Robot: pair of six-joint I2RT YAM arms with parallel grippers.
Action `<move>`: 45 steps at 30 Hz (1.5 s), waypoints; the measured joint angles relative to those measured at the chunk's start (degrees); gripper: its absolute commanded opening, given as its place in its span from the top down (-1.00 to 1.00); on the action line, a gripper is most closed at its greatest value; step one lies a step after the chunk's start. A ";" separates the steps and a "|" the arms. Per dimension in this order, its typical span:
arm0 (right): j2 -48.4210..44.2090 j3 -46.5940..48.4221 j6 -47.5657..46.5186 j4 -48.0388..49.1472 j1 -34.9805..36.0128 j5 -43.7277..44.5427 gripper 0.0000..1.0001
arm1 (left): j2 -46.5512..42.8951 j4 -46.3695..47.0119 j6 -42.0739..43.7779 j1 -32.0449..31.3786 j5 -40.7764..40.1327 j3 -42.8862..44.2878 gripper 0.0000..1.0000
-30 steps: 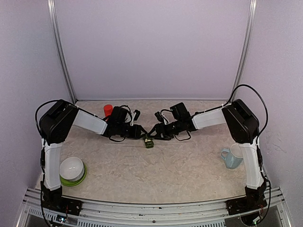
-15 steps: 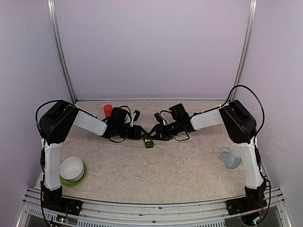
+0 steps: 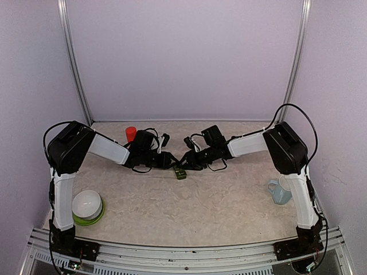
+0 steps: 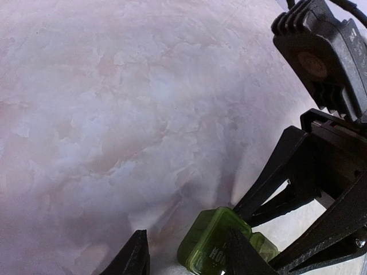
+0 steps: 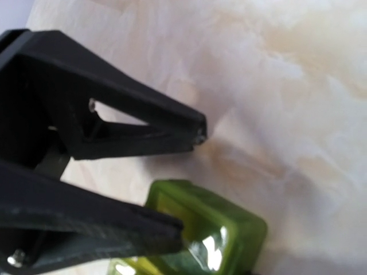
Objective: Sort the pills into containers
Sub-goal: Close the lid of the pill container on the pill container.
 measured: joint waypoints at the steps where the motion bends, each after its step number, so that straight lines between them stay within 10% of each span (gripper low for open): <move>1: 0.02 0.22 -0.24 -0.37 0.04 0.24 0.17 | 0.00 0.00 0.00 0.00 0.00 0.00 0.13; 25: 1.42 5.18 -7.76 -6.93 2.36 6.73 0.36 | -0.81 -0.55 0.00 -0.20 -1.68 -0.52 0.14; 45: -2.86 1.14 -11.47 -8.09 0.98 6.78 -0.55 | -3.87 -1.70 -1.09 -0.09 -2.05 -2.05 0.14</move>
